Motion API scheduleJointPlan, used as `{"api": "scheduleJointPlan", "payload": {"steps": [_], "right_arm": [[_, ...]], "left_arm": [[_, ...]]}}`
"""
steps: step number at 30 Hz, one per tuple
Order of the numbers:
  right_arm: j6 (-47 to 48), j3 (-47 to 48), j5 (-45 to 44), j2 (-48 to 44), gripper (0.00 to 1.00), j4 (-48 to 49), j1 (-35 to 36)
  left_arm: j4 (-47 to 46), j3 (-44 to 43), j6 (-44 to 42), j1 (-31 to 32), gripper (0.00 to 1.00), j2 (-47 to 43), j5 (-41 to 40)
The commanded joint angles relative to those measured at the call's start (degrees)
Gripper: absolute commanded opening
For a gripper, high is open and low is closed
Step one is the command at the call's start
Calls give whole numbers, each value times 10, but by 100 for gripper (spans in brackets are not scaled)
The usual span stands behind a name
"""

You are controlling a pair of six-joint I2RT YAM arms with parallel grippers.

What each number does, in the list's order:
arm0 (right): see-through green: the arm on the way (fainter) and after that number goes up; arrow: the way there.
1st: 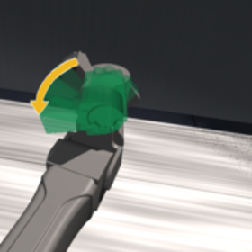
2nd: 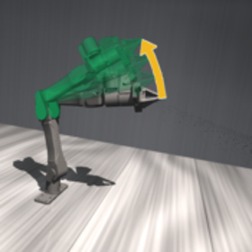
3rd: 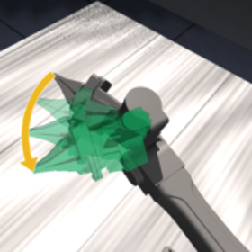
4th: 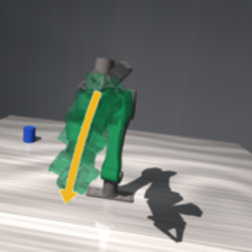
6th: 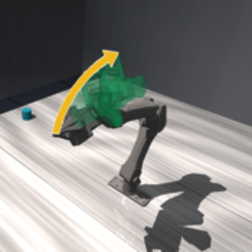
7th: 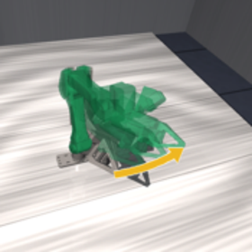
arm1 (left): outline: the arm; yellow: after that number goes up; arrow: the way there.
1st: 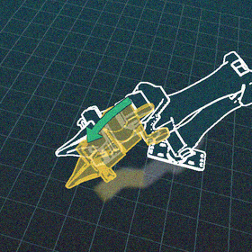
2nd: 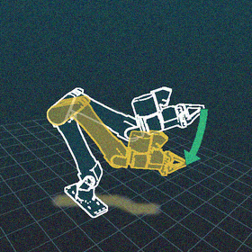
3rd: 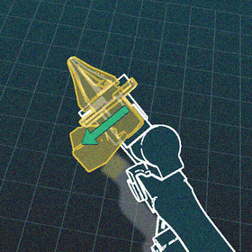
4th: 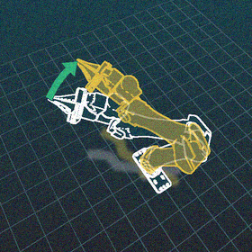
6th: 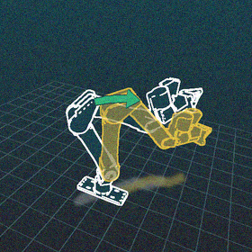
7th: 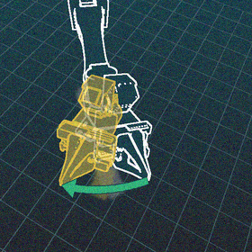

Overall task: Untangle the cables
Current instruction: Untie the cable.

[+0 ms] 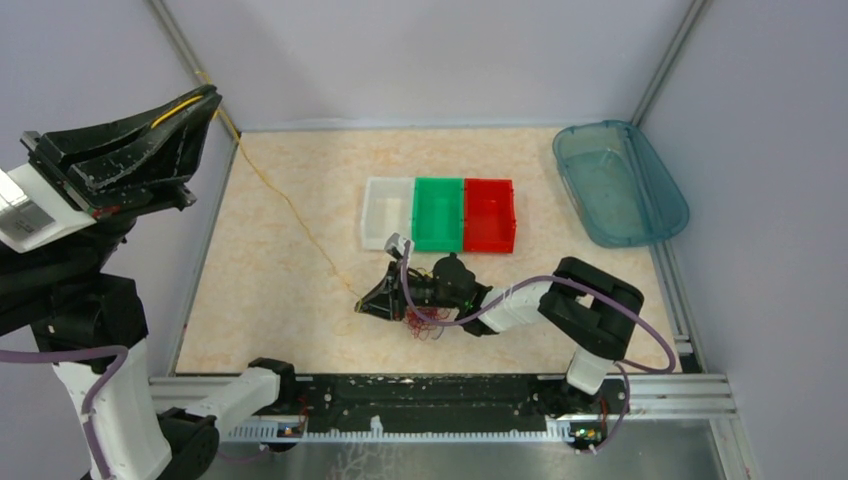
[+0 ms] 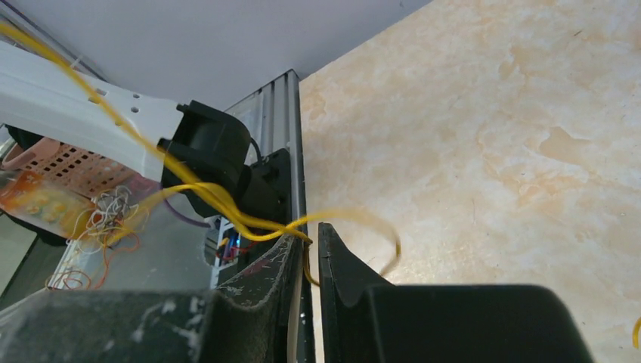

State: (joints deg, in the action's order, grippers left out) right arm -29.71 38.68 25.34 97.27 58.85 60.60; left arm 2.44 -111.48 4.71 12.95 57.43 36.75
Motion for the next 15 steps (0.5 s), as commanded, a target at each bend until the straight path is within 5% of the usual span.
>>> {"api": "scheduleJointPlan", "payload": {"steps": [1,11,15], "right_arm": [[-8,-8,-8,5,13,50,6],[-24,-57,-28,34,10,90,5],[-22,-56,-34,22,21,90,5]], "left_arm": [[-37,-21,-22,-9,0,3,-30],[-125,-47,-56,-47,0,7,-85],[-104,-57,-41,-56,0,12,-60]]}}
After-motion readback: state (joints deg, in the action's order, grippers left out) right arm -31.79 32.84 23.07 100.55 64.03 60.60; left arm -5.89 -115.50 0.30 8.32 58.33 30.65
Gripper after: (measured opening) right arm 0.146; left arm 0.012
